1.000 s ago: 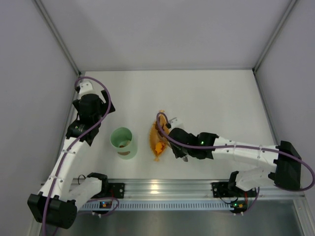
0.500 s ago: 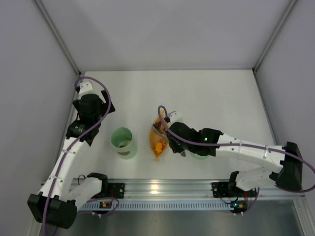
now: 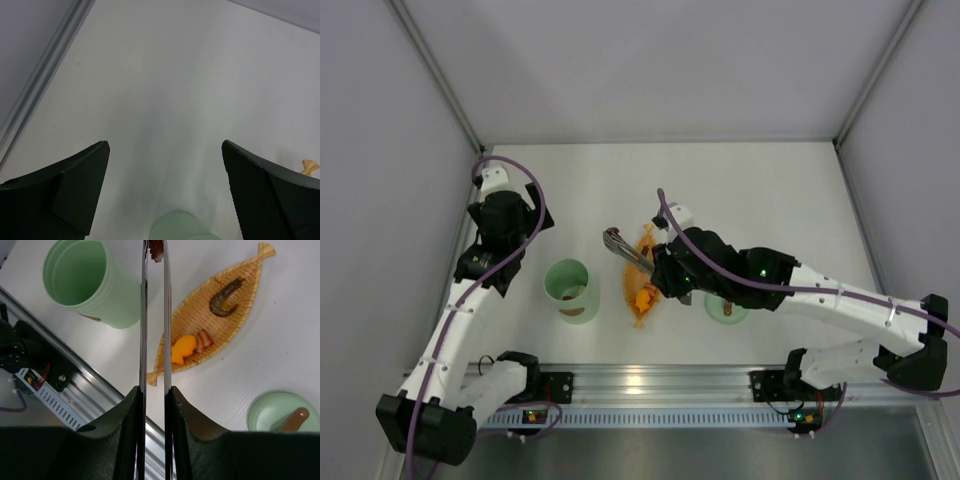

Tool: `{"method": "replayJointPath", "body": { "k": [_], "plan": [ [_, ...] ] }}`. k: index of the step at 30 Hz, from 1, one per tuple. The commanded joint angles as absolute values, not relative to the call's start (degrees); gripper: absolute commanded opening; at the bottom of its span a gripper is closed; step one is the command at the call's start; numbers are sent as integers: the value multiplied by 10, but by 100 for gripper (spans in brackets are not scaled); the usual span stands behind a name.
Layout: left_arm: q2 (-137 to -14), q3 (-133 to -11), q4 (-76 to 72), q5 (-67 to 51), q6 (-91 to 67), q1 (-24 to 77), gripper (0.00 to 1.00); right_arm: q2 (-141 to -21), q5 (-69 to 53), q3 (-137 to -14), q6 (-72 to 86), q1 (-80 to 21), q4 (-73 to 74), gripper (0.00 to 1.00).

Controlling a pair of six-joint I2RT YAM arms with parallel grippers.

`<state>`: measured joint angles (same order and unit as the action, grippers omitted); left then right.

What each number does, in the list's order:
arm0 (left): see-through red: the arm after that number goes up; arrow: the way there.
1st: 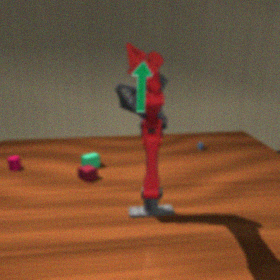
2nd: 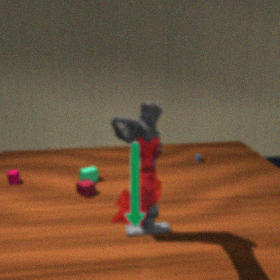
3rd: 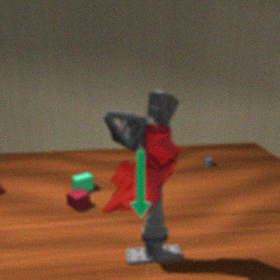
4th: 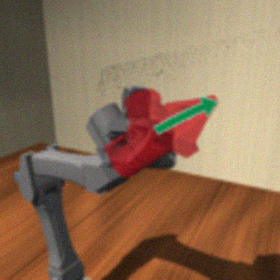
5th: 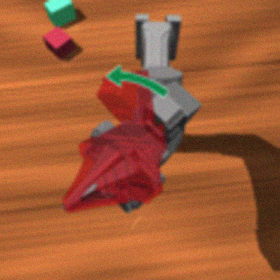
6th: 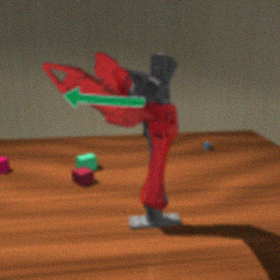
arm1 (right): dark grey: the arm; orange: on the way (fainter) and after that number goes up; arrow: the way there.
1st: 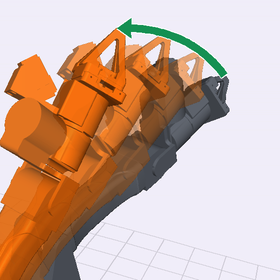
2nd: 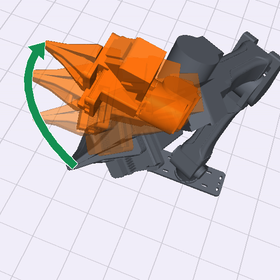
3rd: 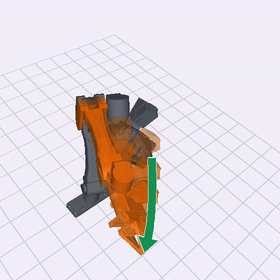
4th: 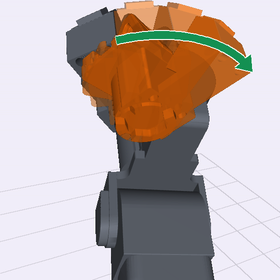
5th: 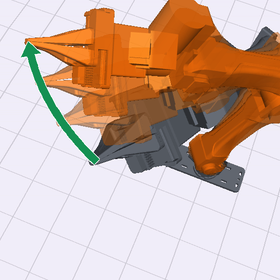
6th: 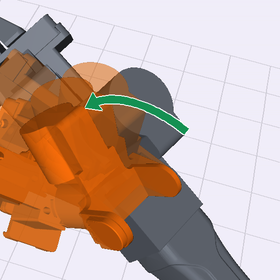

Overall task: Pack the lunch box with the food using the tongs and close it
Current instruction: Place the fake food in the packing box.

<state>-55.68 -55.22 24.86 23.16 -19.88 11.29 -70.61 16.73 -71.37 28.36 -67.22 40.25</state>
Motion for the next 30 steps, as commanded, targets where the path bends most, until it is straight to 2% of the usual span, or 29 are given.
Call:
{"method": "replayJointPath", "body": {
  "k": [1,15,30],
  "plan": [
    [-555,-573,241,229,-202,110,99,-690,148,-765,273,-690,400,15],
    [-556,-573,241,229,-202,110,99,-767,159,-837,273,-780,393,16],
    [-555,-572,242,231,-202,110,99,-780,162,-832,277,-794,386,31]
  ]
}}
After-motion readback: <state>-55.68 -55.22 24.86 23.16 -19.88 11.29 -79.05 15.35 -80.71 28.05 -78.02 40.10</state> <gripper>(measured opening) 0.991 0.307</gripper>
